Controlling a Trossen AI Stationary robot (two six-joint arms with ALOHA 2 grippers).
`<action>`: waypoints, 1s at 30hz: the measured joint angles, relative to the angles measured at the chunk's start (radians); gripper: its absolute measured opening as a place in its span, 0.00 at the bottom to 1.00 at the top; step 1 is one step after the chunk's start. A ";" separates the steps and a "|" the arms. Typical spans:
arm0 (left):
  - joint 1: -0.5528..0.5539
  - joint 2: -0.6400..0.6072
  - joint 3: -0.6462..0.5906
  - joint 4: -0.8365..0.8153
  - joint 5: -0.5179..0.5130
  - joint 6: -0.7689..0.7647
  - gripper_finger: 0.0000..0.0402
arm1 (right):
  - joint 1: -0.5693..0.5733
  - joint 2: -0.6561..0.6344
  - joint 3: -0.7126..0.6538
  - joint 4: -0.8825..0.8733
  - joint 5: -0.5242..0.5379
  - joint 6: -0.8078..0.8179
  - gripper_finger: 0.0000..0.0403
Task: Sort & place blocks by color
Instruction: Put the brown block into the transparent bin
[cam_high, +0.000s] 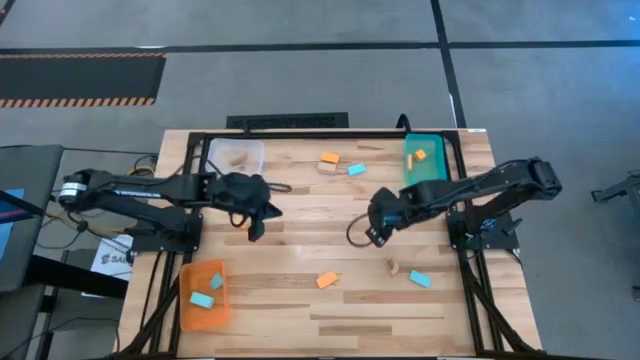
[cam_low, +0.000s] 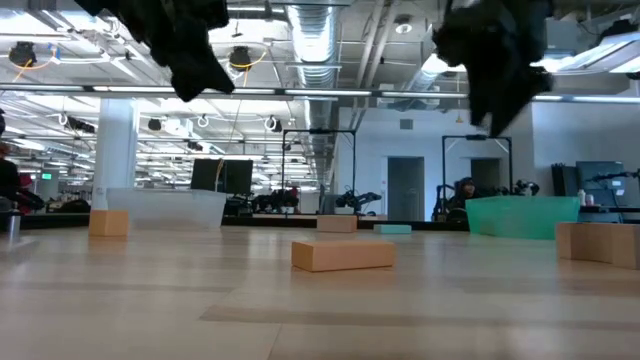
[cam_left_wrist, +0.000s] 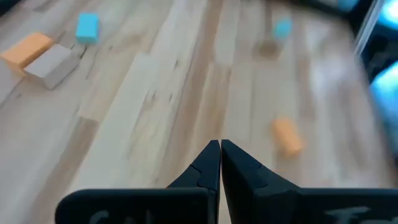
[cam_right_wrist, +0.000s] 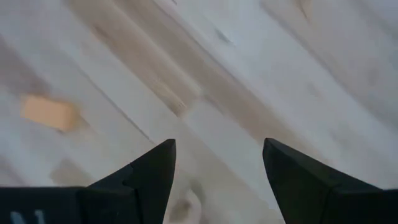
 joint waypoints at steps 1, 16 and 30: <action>0.001 0.020 0.000 0.000 0.003 0.046 0.00 | 0.016 0.015 0.000 -0.031 0.000 0.049 0.66; 0.053 0.213 0.000 -0.030 0.409 0.406 0.12 | 0.179 0.176 0.000 -0.045 -0.281 0.428 0.66; 0.106 0.224 0.000 0.061 0.407 0.327 0.26 | 0.187 0.370 -0.001 -0.048 -0.292 0.337 0.66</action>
